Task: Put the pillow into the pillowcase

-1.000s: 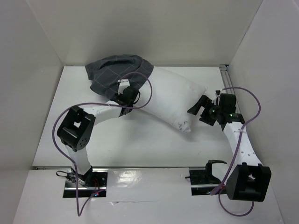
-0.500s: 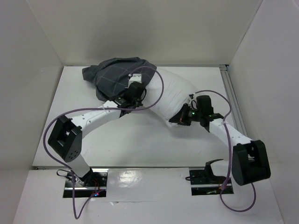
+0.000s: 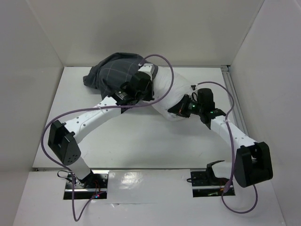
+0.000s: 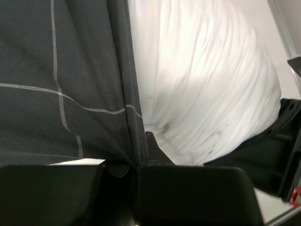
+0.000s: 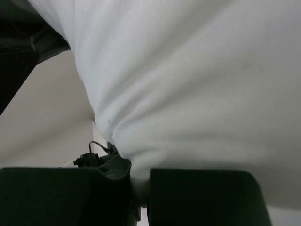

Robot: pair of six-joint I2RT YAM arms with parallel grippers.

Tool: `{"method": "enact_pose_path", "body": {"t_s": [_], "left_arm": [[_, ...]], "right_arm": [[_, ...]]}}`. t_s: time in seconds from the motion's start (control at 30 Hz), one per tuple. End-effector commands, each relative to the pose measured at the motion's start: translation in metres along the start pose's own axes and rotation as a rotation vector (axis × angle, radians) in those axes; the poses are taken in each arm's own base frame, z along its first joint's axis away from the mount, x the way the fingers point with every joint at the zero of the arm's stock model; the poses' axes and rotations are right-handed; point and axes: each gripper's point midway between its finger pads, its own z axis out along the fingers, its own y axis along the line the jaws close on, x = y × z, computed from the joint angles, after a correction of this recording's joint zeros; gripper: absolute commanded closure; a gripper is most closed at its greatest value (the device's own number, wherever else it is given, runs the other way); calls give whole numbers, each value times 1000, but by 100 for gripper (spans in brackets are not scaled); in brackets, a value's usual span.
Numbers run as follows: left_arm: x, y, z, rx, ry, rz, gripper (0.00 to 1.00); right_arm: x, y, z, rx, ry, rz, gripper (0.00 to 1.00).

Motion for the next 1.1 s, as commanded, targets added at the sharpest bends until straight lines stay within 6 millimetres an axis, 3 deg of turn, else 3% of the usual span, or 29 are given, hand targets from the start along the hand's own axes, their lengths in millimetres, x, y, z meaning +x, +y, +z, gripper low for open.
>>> {"method": "enact_pose_path", "body": {"t_s": [0.0,0.03,0.1,0.13,0.17,0.3,0.33,0.47,0.5,0.57,0.6,0.67,0.7,0.83,0.9,0.97,1.07], "left_arm": [[-81,-68,-71,332,-192,-47,100],[-98,-59,-76,315,-220,-51,100],[-103,-54,-79,314,-195,-52,100],[-117,-59,-92,351,-214,-41,100],[-121,-61,-98,362,-215,-40,100],[-141,-66,-153,424,-257,-24,100],[-149,-69,-182,451,-295,-23,100],[-153,-68,-235,474,-291,-55,100],[-161,-72,-259,507,-310,-66,100],[-158,-69,-274,513,-293,-75,100],[-158,-68,-276,512,-291,-75,100],[-151,-64,-265,481,-250,-76,100],[-157,-58,-259,447,-265,-85,100],[-143,-44,-211,369,-173,-94,100],[-136,-42,-184,351,-116,-98,100],[-125,-37,-152,325,-50,-82,100],[-124,-18,-110,285,-2,-85,100]], "right_arm": [[-43,40,-19,-107,-153,-137,100],[-51,40,-22,-99,-171,-153,100],[-56,49,-31,-104,-168,-183,100],[-62,51,-35,-92,-177,-228,100],[-67,67,-48,-94,-184,-264,100],[-69,100,-84,-61,-172,-437,100],[-69,104,-92,-47,-176,-466,100],[-58,113,-135,46,-176,-598,100],[-46,113,-150,73,-149,-594,100],[-38,106,-164,138,-138,-590,100],[-24,101,-175,169,-107,-564,100],[-15,87,-183,239,-84,-531,100],[-5,77,-188,281,-53,-494,100],[10,38,-197,451,-8,-393,100],[10,34,-199,480,-17,-369,100],[-3,37,-195,487,-55,-365,100],[-33,37,-168,469,-113,-342,97]]}}
